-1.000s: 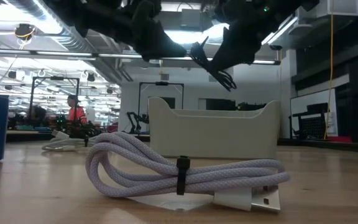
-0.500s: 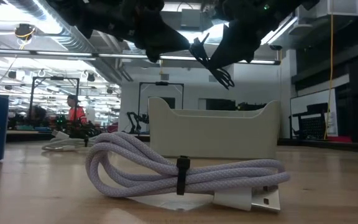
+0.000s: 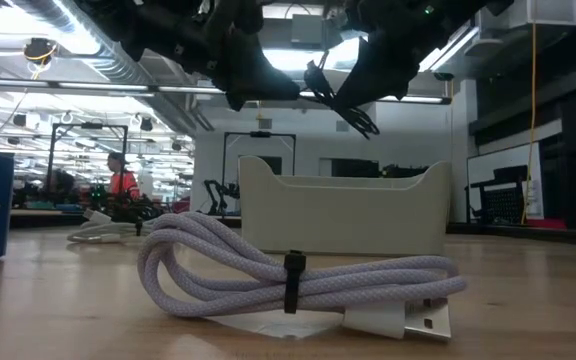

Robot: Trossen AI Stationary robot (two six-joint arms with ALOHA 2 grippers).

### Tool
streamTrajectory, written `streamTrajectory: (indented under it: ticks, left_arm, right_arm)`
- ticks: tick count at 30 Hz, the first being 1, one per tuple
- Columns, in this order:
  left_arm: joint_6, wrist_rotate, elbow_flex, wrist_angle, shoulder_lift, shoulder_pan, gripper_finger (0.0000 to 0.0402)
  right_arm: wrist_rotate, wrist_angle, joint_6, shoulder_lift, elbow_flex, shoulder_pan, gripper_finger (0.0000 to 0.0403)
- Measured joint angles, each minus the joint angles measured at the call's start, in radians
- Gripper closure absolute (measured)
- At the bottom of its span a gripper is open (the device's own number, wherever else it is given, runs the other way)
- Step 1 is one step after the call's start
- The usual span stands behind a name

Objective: Pick and place USB-C Cables
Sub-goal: Put the top charger cable into the gray bin, then put the white charger cable into the gray bin

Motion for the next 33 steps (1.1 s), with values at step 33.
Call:
streamTrajectory:
  ticks: [33]
  left_arm:
    - [-0.001, -0.001, -0.001, -0.057, -0.006, 0.001, 0.0358]
  right_arm:
    - [-0.086, -0.044, 0.026, -0.009, 0.001, 0.001, 0.0265]
